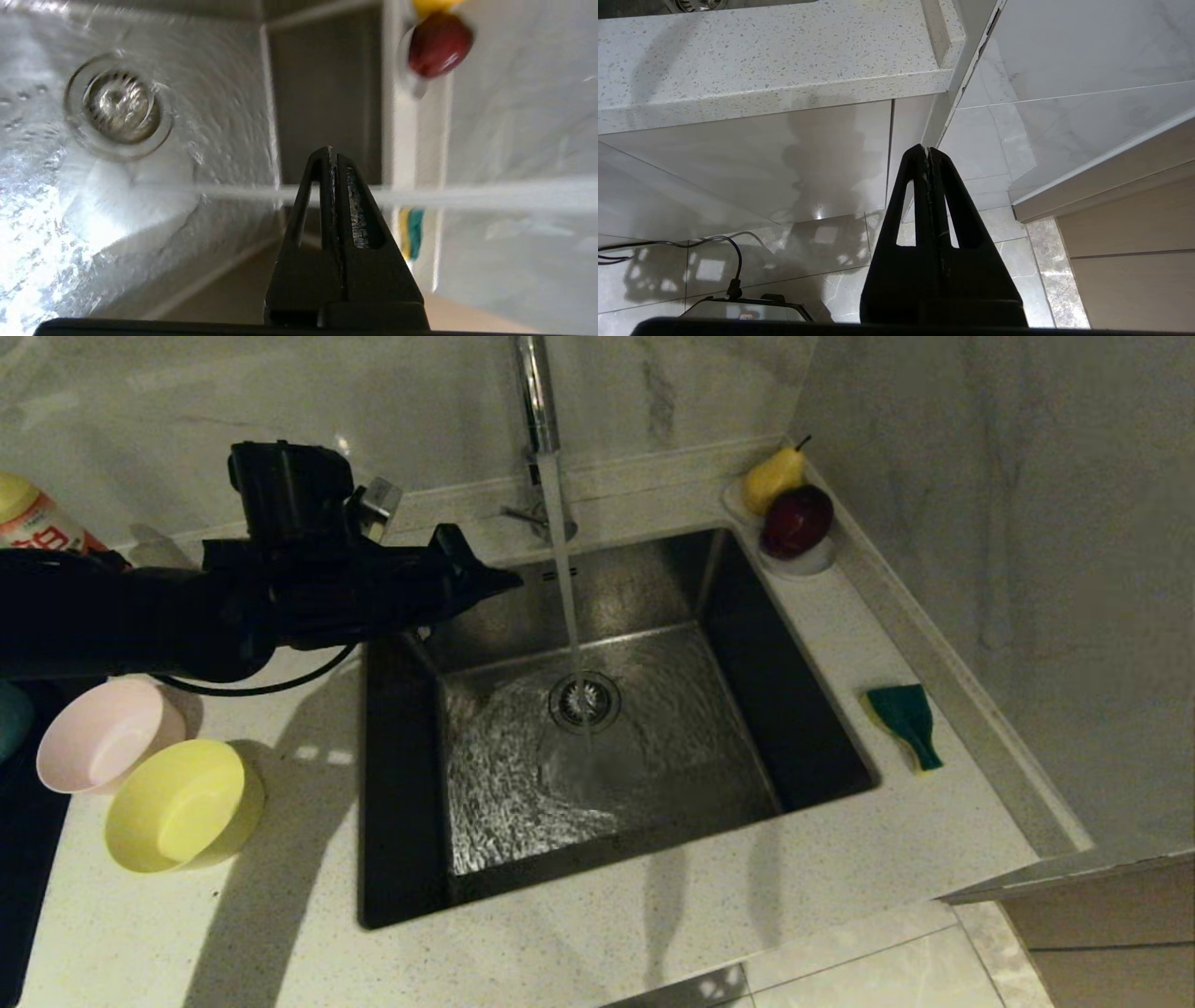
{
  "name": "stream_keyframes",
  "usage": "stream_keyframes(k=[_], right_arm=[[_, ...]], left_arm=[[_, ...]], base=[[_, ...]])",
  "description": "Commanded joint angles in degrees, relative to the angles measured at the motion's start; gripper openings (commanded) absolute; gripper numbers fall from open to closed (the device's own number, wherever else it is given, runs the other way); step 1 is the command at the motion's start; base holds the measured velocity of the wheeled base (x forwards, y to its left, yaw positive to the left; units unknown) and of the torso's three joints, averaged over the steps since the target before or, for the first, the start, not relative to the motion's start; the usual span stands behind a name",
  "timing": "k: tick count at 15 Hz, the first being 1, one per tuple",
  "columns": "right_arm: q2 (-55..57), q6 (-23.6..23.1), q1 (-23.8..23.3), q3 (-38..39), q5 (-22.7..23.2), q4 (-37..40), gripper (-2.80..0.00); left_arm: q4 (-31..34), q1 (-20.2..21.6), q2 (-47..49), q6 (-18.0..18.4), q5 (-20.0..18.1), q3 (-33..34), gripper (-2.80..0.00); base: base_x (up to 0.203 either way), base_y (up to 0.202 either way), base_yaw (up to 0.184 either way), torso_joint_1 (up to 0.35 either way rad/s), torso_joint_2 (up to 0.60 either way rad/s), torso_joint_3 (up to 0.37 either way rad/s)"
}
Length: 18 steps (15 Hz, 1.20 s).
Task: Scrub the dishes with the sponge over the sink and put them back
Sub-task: Turn off the faucet
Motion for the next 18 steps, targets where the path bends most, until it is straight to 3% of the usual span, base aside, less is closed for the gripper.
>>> stream_keyframes(k=[1, 10, 14, 18], right_arm=[[0.1, -0.1, 0.0, 0.0, 0.0, 0.0, -2.80], [0.1, -0.1, 0.0, 0.0, 0.0, 0.0, -2.80], [0.1, -0.1, -0.1, 0.0, 0.0, 0.0, -2.80], [0.1, -0.1, -0.1, 0.0, 0.0, 0.0, -2.80]], left_arm=[[-1.5, 0.0, 1.2, -1.0, -0.1, -1.3, -2.80], [-1.9, 0.0, 5.4, -1.5, 3.3, -8.8, -2.80], [-1.8, 0.1, 7.9, -1.5, 6.6, -12.1, -2.80], [-1.9, 0.3, 9.0, -2.7, 6.7, -14.3, -2.80]], base=[[0.000, 0.000, 0.000, 0.000, 0.00, 0.000], [0.000, 0.000, 0.000, 0.000, 0.00, 0.000], [0.000, 0.000, 0.000, 0.000, 0.00, 0.000], [0.000, 0.000, 0.000, 0.000, 0.00, 0.000]])
